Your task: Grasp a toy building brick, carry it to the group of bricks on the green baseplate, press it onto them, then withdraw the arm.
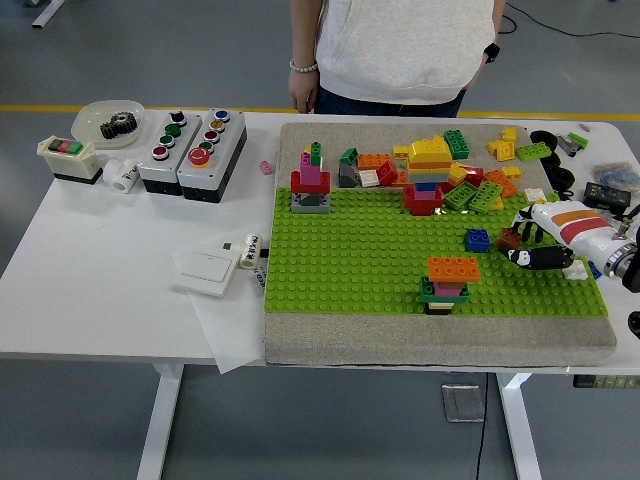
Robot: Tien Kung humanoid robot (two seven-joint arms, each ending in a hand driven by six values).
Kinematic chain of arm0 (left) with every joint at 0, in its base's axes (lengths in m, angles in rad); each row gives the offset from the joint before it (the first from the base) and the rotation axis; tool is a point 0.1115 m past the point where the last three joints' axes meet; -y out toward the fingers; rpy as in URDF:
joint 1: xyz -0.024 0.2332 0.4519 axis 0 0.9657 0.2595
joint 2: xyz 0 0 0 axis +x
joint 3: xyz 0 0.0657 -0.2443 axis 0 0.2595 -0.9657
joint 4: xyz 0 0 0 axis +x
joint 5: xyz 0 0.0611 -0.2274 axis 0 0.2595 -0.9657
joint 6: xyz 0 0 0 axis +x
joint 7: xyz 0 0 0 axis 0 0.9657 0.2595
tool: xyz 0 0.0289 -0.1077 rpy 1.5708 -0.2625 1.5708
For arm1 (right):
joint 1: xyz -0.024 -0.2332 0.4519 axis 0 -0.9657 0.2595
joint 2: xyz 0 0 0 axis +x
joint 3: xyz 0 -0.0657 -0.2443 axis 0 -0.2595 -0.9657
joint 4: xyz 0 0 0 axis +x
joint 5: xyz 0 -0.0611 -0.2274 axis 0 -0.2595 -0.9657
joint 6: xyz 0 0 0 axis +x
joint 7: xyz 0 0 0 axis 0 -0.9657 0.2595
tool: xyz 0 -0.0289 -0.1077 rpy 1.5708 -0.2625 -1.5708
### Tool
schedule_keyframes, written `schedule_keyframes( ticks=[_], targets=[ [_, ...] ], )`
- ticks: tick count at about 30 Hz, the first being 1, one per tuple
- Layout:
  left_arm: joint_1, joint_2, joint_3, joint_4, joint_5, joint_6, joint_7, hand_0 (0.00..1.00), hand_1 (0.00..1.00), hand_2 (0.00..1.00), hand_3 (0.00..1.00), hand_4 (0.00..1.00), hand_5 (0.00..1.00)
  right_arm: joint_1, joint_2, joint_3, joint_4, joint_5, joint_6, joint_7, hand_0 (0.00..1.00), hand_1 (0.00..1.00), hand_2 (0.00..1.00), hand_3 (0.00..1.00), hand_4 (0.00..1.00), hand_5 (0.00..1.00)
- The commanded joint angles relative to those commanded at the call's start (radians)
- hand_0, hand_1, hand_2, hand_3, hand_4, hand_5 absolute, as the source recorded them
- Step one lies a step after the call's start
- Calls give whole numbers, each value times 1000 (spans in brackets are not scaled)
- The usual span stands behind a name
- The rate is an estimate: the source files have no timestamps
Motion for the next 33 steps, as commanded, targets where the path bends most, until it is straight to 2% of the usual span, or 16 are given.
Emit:
schedule_keyframes(
  ticks=[6,12,14,24,29,33],
  targets=[
    [1,0,4,1,-5,1,-2,688,610,740,651,750,645,-12,-16,25,43,-19,-2,4,249,397,481,488,627,517],
    [2,0,5,2,-6,3,-4,687,609,739,651,750,644,-28,-48,64,146,-48,-10,14,252,395,479,485,610,496],
    [2,0,5,2,-6,3,-3,687,609,739,651,750,644,-30,-52,67,162,-49,-11,15,252,395,479,485,610,496],
    [8,-1,7,3,-10,4,-4,683,606,738,652,750,644,-66,-128,118,340,-58,-12,38,260,398,481,486,613,491],
    [9,0,7,4,-11,7,-5,680,605,738,653,750,644,-83,-183,132,450,-83,-12,54,263,398,482,486,613,492],
    [10,-1,5,5,-7,6,-5,680,605,738,653,750,644,-93,-212,131,526,-105,-15,63,263,398,482,486,613,492]
  ],
)
